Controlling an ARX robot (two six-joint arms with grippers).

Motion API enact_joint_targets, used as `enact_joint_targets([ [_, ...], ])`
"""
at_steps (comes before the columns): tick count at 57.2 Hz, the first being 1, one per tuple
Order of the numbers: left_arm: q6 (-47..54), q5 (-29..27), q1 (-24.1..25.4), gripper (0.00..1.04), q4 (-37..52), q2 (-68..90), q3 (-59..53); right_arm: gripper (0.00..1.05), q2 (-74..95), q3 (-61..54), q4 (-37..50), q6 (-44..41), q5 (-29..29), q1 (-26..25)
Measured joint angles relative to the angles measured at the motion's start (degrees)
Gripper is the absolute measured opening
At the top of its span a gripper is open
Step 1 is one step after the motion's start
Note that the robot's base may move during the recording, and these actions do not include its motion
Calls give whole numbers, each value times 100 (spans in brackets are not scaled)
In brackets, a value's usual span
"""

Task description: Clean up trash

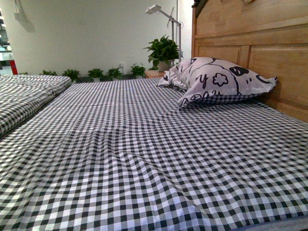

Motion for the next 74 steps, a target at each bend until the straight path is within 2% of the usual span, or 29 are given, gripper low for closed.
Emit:
enact_joint_targets([
  [7, 37, 2, 13, 28, 0, -17, -37, 20, -4, 0, -129, -46, 232, 63],
  [74, 59, 22, 17, 28, 0, -20, -37, 20, -9, 0, -129, -120, 232, 81],
])
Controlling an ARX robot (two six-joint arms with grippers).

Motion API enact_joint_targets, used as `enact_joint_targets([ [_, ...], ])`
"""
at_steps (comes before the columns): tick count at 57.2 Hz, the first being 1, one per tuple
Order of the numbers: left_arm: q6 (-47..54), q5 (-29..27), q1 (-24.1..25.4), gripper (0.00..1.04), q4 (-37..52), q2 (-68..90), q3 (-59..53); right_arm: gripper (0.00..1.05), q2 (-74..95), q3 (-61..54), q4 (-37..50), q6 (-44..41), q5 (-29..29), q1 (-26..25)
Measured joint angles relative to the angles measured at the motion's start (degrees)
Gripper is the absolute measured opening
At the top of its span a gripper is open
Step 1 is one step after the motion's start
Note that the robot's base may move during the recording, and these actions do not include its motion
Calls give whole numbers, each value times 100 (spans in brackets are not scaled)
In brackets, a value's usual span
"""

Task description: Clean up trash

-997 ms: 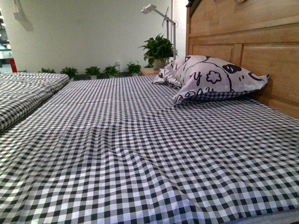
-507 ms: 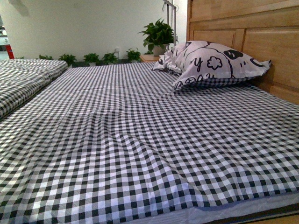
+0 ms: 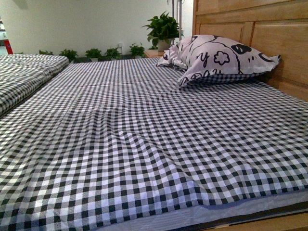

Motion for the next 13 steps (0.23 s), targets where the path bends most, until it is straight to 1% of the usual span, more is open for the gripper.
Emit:
enact_joint_targets([
  [13, 0, -2, 0, 28, 0, 0, 0, 20, 0, 0, 0, 0, 0, 0],
])
